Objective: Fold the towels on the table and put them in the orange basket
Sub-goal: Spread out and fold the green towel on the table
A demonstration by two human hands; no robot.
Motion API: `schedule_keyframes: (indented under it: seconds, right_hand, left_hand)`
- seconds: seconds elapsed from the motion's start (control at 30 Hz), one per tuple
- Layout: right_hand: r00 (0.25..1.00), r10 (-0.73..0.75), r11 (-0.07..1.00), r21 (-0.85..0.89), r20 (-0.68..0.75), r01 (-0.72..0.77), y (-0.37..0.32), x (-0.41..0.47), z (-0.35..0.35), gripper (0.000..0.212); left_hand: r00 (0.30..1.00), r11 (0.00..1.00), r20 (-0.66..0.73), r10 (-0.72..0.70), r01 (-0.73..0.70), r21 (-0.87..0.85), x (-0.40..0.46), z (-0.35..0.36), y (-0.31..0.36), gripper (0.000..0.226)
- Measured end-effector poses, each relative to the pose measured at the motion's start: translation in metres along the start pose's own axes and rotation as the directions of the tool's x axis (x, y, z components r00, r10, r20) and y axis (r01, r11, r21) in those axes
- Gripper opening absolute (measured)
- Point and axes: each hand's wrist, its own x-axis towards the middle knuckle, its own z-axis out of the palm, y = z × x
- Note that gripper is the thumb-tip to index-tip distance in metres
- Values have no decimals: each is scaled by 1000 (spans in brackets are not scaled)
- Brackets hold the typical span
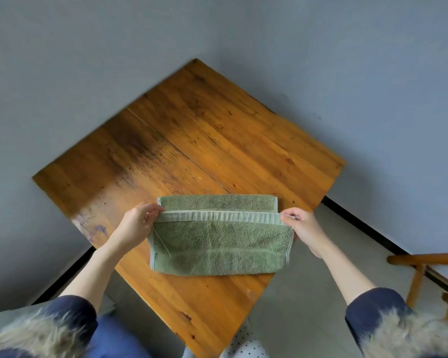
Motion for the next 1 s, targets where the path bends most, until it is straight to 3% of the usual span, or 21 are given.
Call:
schedule_keyframes:
  seconds: [0.2, 0.4, 0.57, 0.67, 0.73, 0.8, 0.9, 1.0]
  right_hand:
    - [998, -12, 999, -51, -58, 9, -14, 52, 7, 11]
    - [997, 19, 994, -107, -81, -27, -12, 89, 19, 9]
    - [968, 73, 984, -140, -240, -109, -5, 106, 27, 18]
    - [886, -193, 934, -356, -421, 34, -3, 90, 38, 25]
    - [827, -444, 812, -545, -345, 209, 2, 73, 55, 31]
    - [815, -568, 649, -672, -115, 357, 13, 56, 78, 42]
    - [815, -561, 467, -757, 146, 458, 33, 41, 112, 55]
    - [853, -492, 455, -783, 177, 425, 51, 38, 125, 58]
  left_hand:
    - [999, 999, -29, -34, 34, 10, 45, -1, -3, 20]
    - [993, 992, 34, -116, 114, 46, 77, 20, -16, 18]
    - [979, 989, -146, -143, 149, 26, 89, 38, -15, 28]
    - [962, 977, -273, -31, 87, 196, 81, 51, -9, 35]
    - [960, 960, -265, 91, -13, 281, 66, 67, -3, 38]
    - [962, 936, -194, 190, -118, 332, 45, 89, 5, 43]
    - [968, 889, -41, 246, -208, 409, 18, 127, 10, 50]
    - [980, 867, 5, 198, -177, 465, 4, 145, -2, 54]
